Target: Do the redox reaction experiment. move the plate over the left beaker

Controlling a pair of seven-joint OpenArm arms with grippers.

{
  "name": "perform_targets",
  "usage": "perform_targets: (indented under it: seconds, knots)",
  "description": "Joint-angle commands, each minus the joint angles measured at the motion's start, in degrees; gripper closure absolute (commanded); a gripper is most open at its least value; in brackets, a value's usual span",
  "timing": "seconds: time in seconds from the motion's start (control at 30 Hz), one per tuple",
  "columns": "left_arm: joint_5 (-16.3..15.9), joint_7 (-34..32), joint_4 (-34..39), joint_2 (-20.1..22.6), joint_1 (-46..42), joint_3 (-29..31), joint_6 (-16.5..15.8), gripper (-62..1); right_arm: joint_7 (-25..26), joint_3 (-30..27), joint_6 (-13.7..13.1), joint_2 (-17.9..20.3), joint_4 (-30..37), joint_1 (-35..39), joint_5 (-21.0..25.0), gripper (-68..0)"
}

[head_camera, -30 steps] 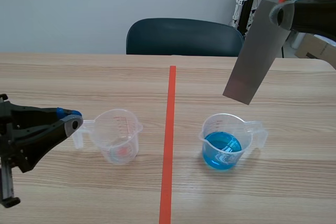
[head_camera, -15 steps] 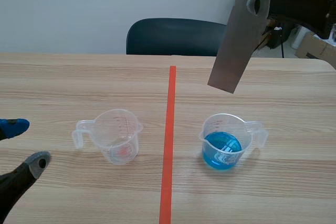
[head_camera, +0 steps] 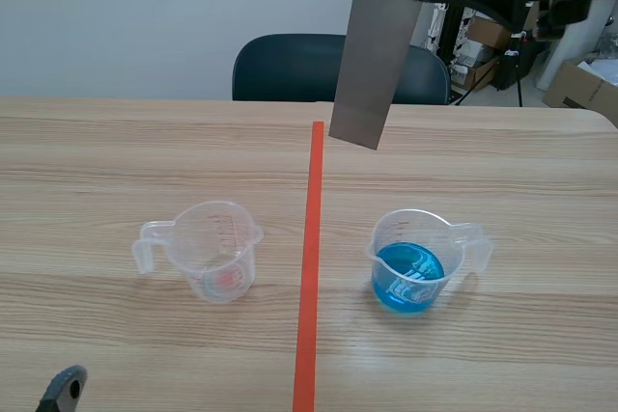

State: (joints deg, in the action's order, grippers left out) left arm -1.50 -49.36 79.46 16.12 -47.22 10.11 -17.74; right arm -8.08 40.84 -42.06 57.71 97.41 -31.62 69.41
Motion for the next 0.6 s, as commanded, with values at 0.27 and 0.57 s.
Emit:
perform_targets:
  seconds: [0.27,0.57]
  knots:
    - [0.74,-0.57,0.63,-8.7,-2.62,1.73,1.44,-62.3,-11.82,-1.09,-0.66,-10.8,0.52,-1.88,3.52,-0.6]
    - [0.87,-3.19,-4.35,-10.71,-1.4,1.7,2.95,-62.3,-14.32,-1.09,1.18,-17.05,0.52,-1.86,3.65,-0.6]
